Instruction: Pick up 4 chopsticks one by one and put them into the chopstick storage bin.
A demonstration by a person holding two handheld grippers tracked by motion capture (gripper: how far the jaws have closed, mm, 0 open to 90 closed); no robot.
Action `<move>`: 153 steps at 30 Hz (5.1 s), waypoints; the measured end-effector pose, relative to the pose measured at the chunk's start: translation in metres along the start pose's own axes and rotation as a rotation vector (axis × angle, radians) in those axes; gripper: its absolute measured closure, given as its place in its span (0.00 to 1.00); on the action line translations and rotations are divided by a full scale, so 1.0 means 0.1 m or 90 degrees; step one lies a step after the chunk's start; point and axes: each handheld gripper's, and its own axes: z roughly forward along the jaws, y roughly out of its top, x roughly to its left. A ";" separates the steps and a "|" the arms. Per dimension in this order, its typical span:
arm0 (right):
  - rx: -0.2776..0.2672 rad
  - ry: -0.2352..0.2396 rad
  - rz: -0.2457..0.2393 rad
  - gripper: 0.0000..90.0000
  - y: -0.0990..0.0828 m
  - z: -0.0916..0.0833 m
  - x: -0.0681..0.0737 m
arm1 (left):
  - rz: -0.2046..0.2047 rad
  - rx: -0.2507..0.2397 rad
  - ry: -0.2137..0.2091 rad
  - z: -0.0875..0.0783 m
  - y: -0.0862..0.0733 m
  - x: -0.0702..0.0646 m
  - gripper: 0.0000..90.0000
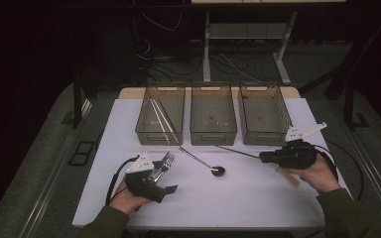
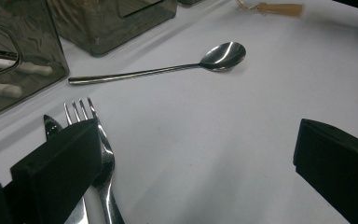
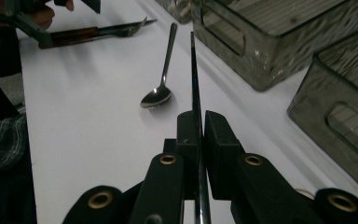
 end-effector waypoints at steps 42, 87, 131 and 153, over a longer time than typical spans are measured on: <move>-0.062 -0.040 0.002 0.94 1.08 0.66 0.00 | 0.008 0.005 0.011 0.01 -0.02 0.01 0.00; 0.001 -0.112 0.038 0.94 2.05 2.15 0.00 | 0.017 -0.002 0.002 -0.01 0.00 -0.01 0.00; 0.012 -0.077 0.032 0.55 2.10 2.45 0.14 | 0.024 -0.003 -0.004 -0.01 0.01 0.00 0.00; -0.034 -0.045 -0.012 0.42 1.54 1.65 0.20 | 0.009 -0.007 -0.002 0.00 0.00 0.00 0.00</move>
